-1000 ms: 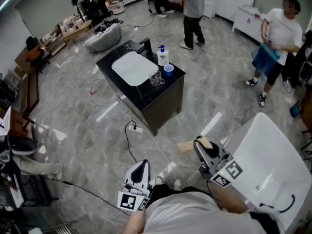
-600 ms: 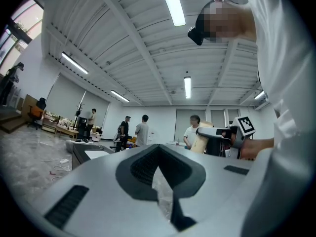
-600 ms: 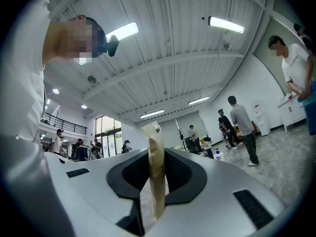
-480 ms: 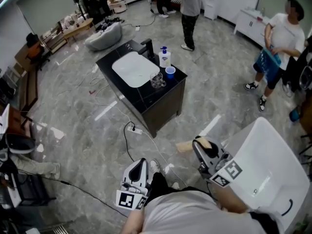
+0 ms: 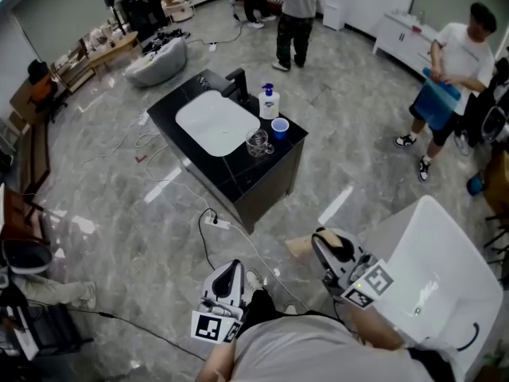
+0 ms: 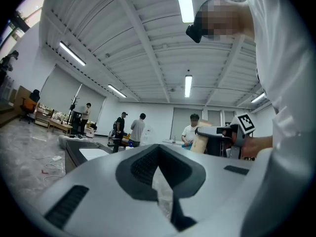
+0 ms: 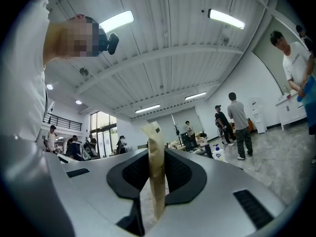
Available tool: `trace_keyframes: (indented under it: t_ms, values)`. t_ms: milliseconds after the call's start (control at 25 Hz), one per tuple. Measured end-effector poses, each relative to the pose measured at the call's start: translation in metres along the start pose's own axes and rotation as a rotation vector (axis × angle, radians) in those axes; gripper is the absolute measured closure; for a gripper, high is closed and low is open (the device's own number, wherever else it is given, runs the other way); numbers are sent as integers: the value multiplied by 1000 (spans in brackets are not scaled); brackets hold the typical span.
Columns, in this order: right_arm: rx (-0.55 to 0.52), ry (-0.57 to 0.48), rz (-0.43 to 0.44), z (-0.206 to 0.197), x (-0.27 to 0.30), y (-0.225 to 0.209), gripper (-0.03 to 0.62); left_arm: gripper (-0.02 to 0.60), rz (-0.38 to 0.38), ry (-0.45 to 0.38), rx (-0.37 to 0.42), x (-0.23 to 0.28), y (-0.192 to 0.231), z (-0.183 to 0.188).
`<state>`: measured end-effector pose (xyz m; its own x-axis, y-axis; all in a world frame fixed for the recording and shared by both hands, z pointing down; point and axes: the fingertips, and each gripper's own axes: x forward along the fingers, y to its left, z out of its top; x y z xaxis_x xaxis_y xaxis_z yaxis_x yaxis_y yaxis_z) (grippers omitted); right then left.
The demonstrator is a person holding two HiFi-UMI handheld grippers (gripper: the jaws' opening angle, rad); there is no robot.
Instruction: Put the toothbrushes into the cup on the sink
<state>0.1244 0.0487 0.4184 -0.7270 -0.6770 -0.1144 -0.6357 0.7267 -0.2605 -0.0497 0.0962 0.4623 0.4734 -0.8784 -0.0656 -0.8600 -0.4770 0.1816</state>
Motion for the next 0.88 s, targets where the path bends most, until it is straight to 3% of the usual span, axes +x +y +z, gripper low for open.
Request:
trace_keyframes:
  t_ms: [280, 880]
  values:
    - [-27, 3, -21, 2, 64, -8, 514, 583, -54, 12, 42, 31, 52, 8]
    - [-104, -10, -95, 21, 125, -22, 514, 583, 4, -60, 36, 59, 155, 42]
